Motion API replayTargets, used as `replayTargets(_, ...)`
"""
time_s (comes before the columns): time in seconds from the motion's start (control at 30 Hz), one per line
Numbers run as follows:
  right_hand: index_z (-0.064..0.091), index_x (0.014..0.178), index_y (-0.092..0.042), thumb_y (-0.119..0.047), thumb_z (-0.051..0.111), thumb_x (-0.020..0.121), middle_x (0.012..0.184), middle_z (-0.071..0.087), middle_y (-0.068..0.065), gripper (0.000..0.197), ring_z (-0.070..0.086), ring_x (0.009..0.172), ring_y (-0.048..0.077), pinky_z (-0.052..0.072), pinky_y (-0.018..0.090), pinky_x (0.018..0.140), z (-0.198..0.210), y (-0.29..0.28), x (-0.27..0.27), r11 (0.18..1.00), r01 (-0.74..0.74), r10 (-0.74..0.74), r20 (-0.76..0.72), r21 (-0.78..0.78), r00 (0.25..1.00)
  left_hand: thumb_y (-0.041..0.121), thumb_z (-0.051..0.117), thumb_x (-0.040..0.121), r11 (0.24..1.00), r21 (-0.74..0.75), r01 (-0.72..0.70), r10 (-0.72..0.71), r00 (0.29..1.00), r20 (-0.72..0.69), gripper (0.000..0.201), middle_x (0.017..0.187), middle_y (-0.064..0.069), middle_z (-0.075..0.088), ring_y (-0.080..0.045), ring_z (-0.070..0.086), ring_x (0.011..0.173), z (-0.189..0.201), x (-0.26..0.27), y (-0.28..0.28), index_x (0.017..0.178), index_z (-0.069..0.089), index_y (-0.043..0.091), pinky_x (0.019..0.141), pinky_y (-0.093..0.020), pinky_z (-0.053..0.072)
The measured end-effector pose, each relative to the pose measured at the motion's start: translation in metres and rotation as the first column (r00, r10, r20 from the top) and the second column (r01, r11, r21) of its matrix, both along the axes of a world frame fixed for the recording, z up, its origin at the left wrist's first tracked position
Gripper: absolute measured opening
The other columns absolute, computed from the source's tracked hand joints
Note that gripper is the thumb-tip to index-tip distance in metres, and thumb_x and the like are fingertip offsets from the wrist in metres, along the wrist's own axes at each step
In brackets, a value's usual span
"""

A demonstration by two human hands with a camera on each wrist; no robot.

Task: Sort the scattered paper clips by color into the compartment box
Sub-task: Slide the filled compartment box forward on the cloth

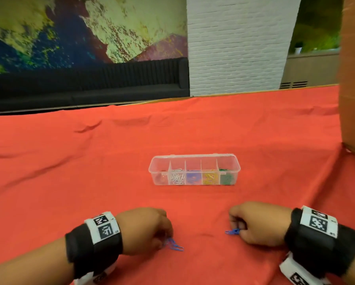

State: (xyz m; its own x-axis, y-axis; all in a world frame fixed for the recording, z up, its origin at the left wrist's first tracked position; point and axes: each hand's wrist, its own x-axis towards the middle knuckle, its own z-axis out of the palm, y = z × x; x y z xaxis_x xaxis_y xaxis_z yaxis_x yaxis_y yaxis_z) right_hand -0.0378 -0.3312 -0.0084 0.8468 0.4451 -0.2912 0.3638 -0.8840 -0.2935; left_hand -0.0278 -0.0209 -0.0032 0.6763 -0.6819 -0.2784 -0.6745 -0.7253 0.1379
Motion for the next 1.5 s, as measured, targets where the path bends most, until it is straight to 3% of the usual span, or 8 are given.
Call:
replayTargets(0.2,0.062,0.100,-0.033,-0.021,0.050,0.079,0.065,0.056,-0.014,0.026,0.050,0.057,-0.001,0.039,0.015,0.060,0.002,-0.008,0.000,0.983,0.089,-0.086,-0.020,0.162,0.996,0.038,0.052,0.085,0.999,-0.035,0.005,-0.002,0.994,0.105,0.020,0.100,0.008,0.060,-0.013,0.058,0.090,-0.013,-0.005,0.011,0.100,0.062,0.029,0.075,-0.029,0.046)
replayTargets(0.33,0.066,0.078,-0.022,-0.010,0.042,0.076,0.057,0.057,-0.001,0.026,0.050,0.049,0.014,0.040,0.024,0.047,0.004,-0.006,0.003,0.813,0.369,-0.214,-0.359,0.449,0.908,0.034,0.061,0.084,0.959,-0.209,-0.189,0.170,0.980,-0.107,0.009,0.074,0.013,0.061,0.000,0.053,0.066,-0.008,0.001,0.014,0.084,0.063,0.025,0.064,-0.020,0.044)
replayTargets(0.53,0.057,0.080,-0.005,-0.006,0.033,0.076,0.072,0.049,0.015,0.025,0.051,0.058,0.024,0.041,0.026,0.041,0.011,-0.010,0.010,0.129,0.763,0.082,-0.773,0.634,0.629,0.016,0.045,0.067,0.409,-0.424,-0.808,0.159,0.520,-0.839,0.008,0.062,-0.013,0.057,-0.022,0.049,0.044,0.006,0.005,0.012,0.071,0.052,0.013,0.039,-0.021,0.039)
replayTargets(0.73,0.055,0.084,-0.011,-0.011,0.051,0.087,0.070,0.052,0.008,0.005,0.047,0.049,0.015,0.033,0.021,0.040,0.014,0.025,0.010,0.301,0.706,0.012,-0.743,0.641,0.669,0.030,0.048,0.082,0.117,-0.342,-0.932,0.007,0.345,-0.939,0.026,0.055,-0.007,0.040,-0.016,0.031,0.040,0.009,0.010,0.013,0.061,0.040,0.017,0.037,-0.020,0.021)
replayTargets(1.0,0.066,0.084,-0.023,-0.025,0.059,0.089,0.068,0.059,-0.011,0.009,0.050,0.058,-0.001,0.040,0.022,0.061,0.019,0.093,0.004,0.958,0.015,0.063,-0.263,0.286,0.963,0.008,0.054,0.093,0.328,-0.353,-0.876,0.020,0.380,-0.925,0.018,0.073,-0.004,0.060,-0.009,0.056,0.056,-0.002,0.012,0.010,0.107,0.065,0.006,0.048,-0.019,0.046)
replayTargets(1.17,0.064,0.091,-0.022,-0.041,0.062,0.083,0.092,0.068,0.001,0.020,0.058,0.079,0.022,0.044,0.030,0.067,0.019,0.120,-0.002,0.969,-0.219,0.220,-0.008,-0.116,0.976,0.036,0.070,0.079,0.935,-0.192,-0.297,0.236,0.928,-0.287,0.019,0.064,0.011,0.054,-0.002,0.047,0.056,0.009,0.004,0.008,0.097,0.070,0.029,0.056,-0.022,0.037)
replayTargets(1.33,0.066,0.091,-0.017,-0.033,0.059,0.084,0.091,0.069,0.007,0.019,0.063,0.084,0.031,0.055,0.038,0.076,0.010,0.132,0.001,0.950,-0.262,0.268,0.011,-0.170,0.963,0.046,0.061,0.079,0.995,0.053,-0.082,0.080,0.996,0.045,0.030,0.101,0.007,0.066,-0.016,0.062,0.093,0.004,-0.007,0.008,0.108,0.061,0.043,0.078,-0.029,0.050)
replayTargets(1.5,0.060,0.086,-0.024,-0.031,0.056,0.081,0.089,0.064,-0.001,0.010,0.060,0.083,0.023,0.050,0.033,0.074,0.017,0.127,0.006,0.976,-0.215,0.209,-0.103,-0.046,0.972,0.042,0.054,0.083,0.998,0.024,-0.053,0.053,0.998,-0.014,0.021,0.093,0.005,0.068,-0.016,0.062,0.082,0.001,-0.002,0.011,0.099,0.062,0.031,0.070,-0.024,0.047)
